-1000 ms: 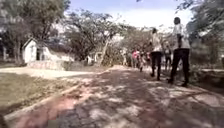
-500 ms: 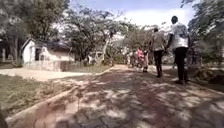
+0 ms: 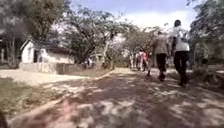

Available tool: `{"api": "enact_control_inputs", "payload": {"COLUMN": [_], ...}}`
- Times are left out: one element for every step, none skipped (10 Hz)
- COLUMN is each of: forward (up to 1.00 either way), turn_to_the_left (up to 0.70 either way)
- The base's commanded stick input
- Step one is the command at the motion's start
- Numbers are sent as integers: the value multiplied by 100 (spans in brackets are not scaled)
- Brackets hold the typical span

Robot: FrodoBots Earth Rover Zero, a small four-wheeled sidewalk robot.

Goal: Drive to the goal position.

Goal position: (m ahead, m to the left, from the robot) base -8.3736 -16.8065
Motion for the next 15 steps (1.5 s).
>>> {"api": "enact_control_inputs", "payload": {"forward": [85, 85, 85, 85, 85, 85, 85, 85, 85, 85, 85, 85, 85, 85, 85], "turn_to_the_left": [0, 0, 0, 0, 0, -2, -5, -26, -10, 0, 0, 0, 0, 0, 0]}}
